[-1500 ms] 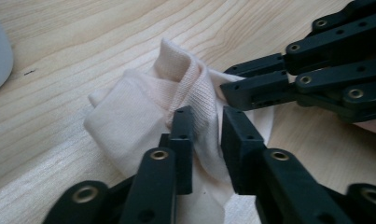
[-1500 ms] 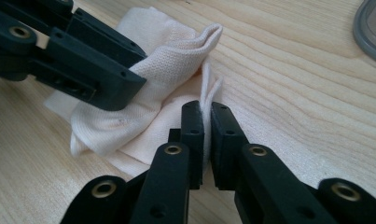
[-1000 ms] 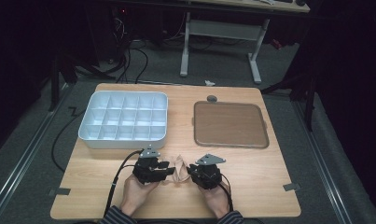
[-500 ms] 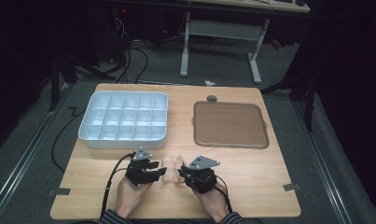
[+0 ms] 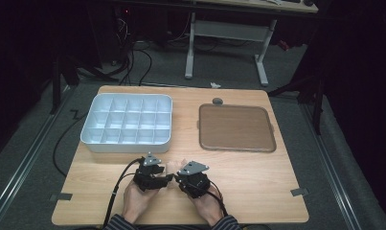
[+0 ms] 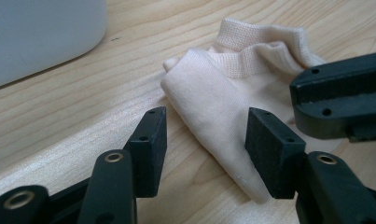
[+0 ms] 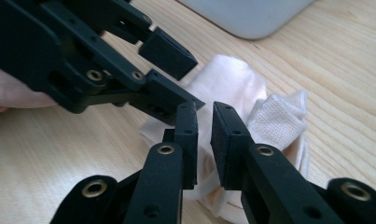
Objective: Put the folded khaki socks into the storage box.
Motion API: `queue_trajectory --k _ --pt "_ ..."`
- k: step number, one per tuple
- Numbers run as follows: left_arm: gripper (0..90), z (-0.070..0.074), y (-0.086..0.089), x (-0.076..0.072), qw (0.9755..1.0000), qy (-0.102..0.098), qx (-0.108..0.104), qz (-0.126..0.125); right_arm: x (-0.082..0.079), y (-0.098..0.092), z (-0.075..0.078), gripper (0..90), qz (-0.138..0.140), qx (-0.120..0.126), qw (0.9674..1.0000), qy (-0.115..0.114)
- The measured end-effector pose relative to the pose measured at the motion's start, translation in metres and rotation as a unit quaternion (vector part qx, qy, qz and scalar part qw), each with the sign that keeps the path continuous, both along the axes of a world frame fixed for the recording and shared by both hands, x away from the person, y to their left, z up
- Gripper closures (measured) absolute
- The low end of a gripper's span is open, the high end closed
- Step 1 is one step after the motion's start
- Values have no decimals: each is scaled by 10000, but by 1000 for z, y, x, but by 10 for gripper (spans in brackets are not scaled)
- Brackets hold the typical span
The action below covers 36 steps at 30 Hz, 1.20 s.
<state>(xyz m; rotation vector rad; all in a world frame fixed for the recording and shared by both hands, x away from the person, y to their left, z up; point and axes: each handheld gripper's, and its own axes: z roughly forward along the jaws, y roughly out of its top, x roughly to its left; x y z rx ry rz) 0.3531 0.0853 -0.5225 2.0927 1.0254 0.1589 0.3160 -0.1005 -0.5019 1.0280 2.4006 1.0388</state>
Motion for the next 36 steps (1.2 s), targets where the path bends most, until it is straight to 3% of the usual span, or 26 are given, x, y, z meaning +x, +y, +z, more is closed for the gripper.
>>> queue_trajectory --k 5,12,21,27,33,36 --pt "489 -1 -4 -1 9995 -104 282 -52 4 -7 -4 808 -231 -44 9997 4" --pt "487 -1 -4 -2 9993 -141 346 -45 5 -21 -10 808 -473 -136 9988 29" --pt "479 -1 -4 -1 9992 -124 366 -50 3 -31 -19 806 -593 -244 9979 58" --pt "465 -1 -4 -1 9994 -90 338 -19 5 -34 -21 809 -548 -148 9984 79" --pt "445 0 -1 2 9998 49 175 18 5 -34 -18 767 -571 -93 9982 137" --pt "439 5 2 4 9999 37 46 85 2 -34 -13 752 -585 60 9983 17"
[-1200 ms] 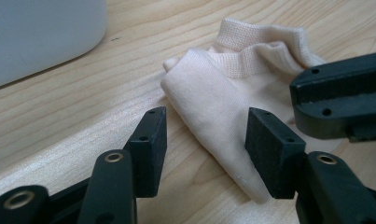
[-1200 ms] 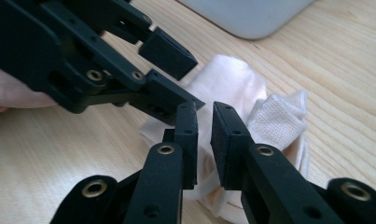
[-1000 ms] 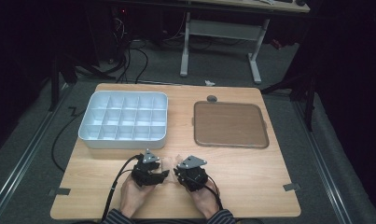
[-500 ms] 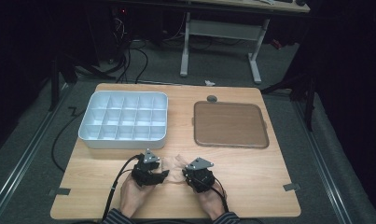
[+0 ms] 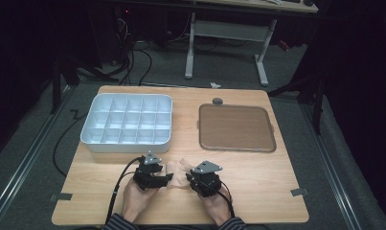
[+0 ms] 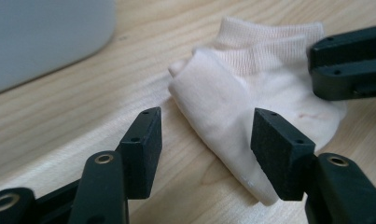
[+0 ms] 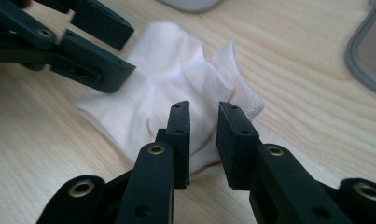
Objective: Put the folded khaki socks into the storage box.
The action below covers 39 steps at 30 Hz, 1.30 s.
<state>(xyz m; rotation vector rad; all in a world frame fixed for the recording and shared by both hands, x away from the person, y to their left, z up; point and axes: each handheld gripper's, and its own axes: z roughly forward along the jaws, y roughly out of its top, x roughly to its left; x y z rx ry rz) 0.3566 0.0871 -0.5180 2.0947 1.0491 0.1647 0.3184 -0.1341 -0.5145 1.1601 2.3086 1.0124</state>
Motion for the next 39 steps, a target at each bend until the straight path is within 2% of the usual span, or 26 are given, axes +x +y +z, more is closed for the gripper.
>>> queue_trajectory --k 2,4,10,12,16,21,27,31,36,39 --pt "438 3 2 2 9999 15 -97 25 -2 1 5 773 58 69 9999 -74" --pt "436 6 1 5 10000 7 -76 39 -4 4 9 812 148 59 9998 -120" --pt "439 8 3 15 9994 128 -303 137 -6 16 11 864 408 3 9992 -35" --pt "439 7 2 17 9994 128 -217 235 -5 20 9 868 470 34 9989 -20" --pt "440 5 -1 19 9994 192 -209 212 -3 26 3 874 500 -40 9987 79" --pt "440 3 -6 26 9987 352 -335 124 -2 25 -5 882 473 -82 9986 204" --pt "459 0 -8 30 9982 439 -394 126 -4 26 -8 886 490 -109 9986 147" --pt "494 -1 -4 30 9979 456 -438 112 -5 24 -9 887 468 -25 9988 145" --pt "559 -1 -4 27 9987 432 -264 74 -5 24 -9 888 456 -7 9989 145" --pt "586 -3 -3 28 9985 464 -269 84 -5 25 -10 888 444 -25 9989 142"
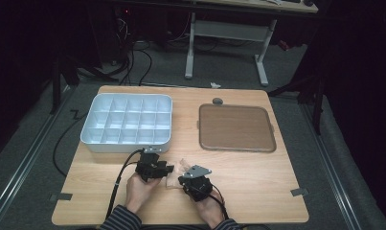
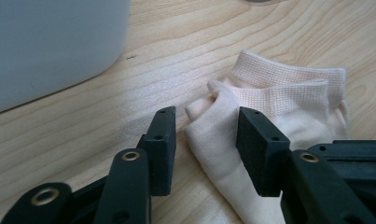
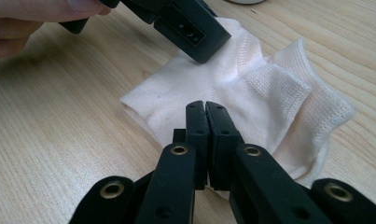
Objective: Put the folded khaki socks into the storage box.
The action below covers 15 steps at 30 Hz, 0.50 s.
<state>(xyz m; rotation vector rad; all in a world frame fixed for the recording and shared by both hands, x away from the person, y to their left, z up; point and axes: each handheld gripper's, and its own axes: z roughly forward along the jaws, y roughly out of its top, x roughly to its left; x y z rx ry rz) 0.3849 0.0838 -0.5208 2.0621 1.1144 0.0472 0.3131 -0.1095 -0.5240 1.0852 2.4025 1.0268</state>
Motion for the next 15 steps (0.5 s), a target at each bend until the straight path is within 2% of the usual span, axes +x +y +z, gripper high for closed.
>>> queue_trajectory --k 8,15 --pt "679 -3 -1 0 10000 15 31 -70 0 2 1 888 -4 -83 10000 -1" --pt "811 -3 -1 1 9999 74 -43 -85 0 1 1 888 -4 -91 10000 2"
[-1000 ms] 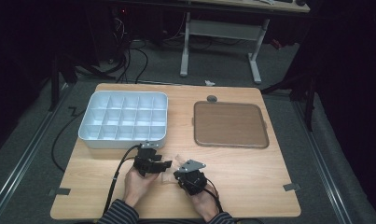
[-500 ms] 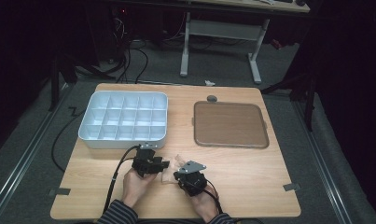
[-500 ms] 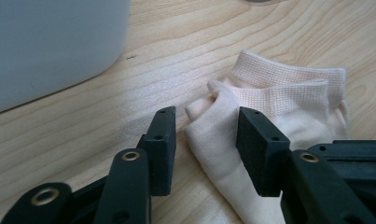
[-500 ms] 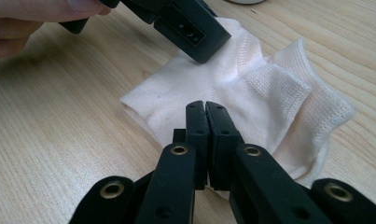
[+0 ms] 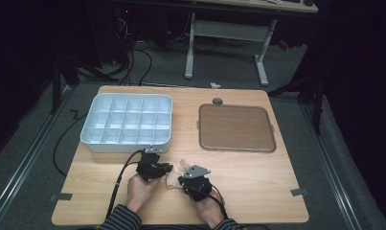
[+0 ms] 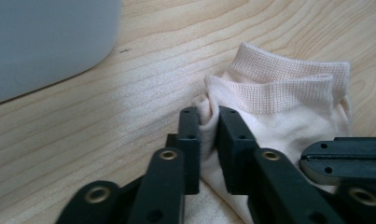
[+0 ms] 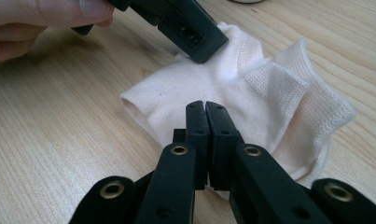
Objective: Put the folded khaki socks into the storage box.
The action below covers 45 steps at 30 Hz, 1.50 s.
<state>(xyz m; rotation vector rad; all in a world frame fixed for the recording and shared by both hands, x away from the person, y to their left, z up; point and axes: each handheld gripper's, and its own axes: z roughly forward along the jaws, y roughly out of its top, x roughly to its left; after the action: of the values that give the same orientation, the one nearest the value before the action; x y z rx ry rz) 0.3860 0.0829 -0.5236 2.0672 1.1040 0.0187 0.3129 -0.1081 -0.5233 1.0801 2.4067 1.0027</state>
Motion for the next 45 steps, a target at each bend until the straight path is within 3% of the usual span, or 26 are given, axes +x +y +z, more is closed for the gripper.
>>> queue_trajectory --k 8,15,23,31,45 --pt "850 3 2 -1 10000 0 -47 -78 0 0 0 887 13 29 10000 5" --pt "853 5 3 -3 9998 -29 -77 -168 2 -4 3 868 -49 374 9993 74" --pt "855 8 4 -5 9996 -46 -133 -240 15 -3 12 900 -208 224 9995 16" --pt "855 15 7 -10 9991 -79 -206 -362 21 0 4 900 -242 30 9996 172" --pt "857 23 10 -16 9972 -226 -593 -407 23 7 3 900 -105 71 9994 334"
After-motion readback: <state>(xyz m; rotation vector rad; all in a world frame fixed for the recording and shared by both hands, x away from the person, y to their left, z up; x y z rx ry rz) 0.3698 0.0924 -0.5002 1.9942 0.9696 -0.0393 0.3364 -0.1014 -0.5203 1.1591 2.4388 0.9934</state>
